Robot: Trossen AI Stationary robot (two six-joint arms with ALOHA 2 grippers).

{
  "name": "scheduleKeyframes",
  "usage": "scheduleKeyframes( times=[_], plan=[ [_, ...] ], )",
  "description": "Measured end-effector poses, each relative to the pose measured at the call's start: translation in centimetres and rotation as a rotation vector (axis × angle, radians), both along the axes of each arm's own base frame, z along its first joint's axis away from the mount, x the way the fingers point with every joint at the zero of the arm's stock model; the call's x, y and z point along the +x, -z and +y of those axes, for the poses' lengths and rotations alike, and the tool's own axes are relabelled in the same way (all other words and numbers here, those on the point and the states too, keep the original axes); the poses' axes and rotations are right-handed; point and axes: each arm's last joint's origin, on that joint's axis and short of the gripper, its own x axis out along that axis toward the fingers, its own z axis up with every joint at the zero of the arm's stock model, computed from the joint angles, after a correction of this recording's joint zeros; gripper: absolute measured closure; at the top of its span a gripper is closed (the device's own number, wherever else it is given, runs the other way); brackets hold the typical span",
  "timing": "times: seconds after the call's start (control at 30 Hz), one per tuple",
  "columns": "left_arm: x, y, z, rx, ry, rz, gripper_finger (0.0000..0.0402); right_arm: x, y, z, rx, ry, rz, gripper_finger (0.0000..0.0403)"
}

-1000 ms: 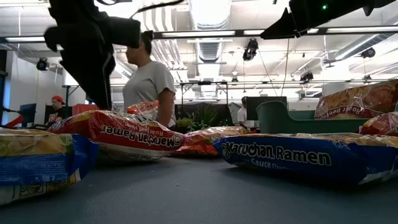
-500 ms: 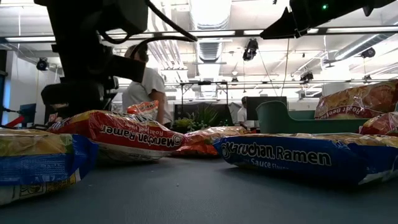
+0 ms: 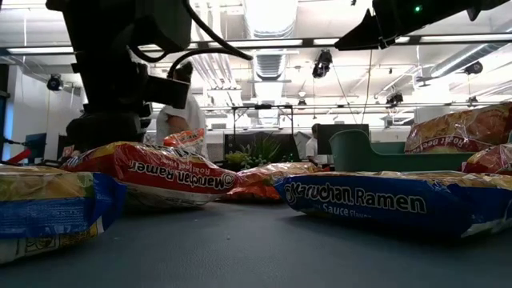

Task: Sort Maruchan noodles
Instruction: Put the orange noodle pack into the red bin

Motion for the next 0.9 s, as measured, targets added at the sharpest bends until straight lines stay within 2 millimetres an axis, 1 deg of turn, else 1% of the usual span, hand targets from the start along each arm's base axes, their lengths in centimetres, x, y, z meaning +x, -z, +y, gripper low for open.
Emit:
scheduleKeyframes(
  times=[0.13, 0.17, 0.27, 0.4, 0.5, 0.67, 0.77, 0.83, 0.9],
  plan=[
    [-0.1, -0.4, 0.0, -0.021, 0.001, -0.010, 0.0383, 0.0, 0.0, 0.0, 0.000, 0.000, 0.000, 0.0179],
    [-0.2, -0.6, 0.0, -0.027, 0.001, -0.015, 0.0392, 0.0, 0.0, 0.0, 0.000, 0.000, 0.000, 0.0179],
    [-0.3, -1.3, 0.0, -0.033, 0.002, -0.037, 0.0394, 0.0, 0.0, 0.0, 0.000, 0.000, 0.000, 0.0179],
    [-0.4, -2.9, 0.2, -0.003, 0.003, -0.110, 0.0400, 0.0, 0.0, 0.0, 0.000, 0.000, 0.000, 0.0179],
    [-0.8, -4.6, 0.6, 0.054, -0.019, -0.198, 0.0401, 0.0, 0.0, 0.0, 0.008, 0.001, -0.003, 0.0179],
    [-2.2, -8.0, 2.2, 0.118, -0.148, -0.394, 0.0401, 0.0, 0.0, 0.0, 0.025, -0.010, -0.011, 0.0179],
    [-3.2, -9.8, 2.6, 0.141, -0.158, -0.474, 0.0401, 0.3, 0.2, 0.3, 0.057, -0.109, -0.011, 0.0179],
    [-3.8, -10.8, 2.5, 0.152, -0.111, -0.494, 0.0401, 0.8, 0.3, 0.5, 0.072, -0.195, -0.010, 0.0181],
    [-4.4, -11.3, 2.1, 0.160, -0.037, -0.489, 0.0402, 1.4, 0.3, 0.5, 0.089, -0.232, -0.007, 0.0185]
  ],
)
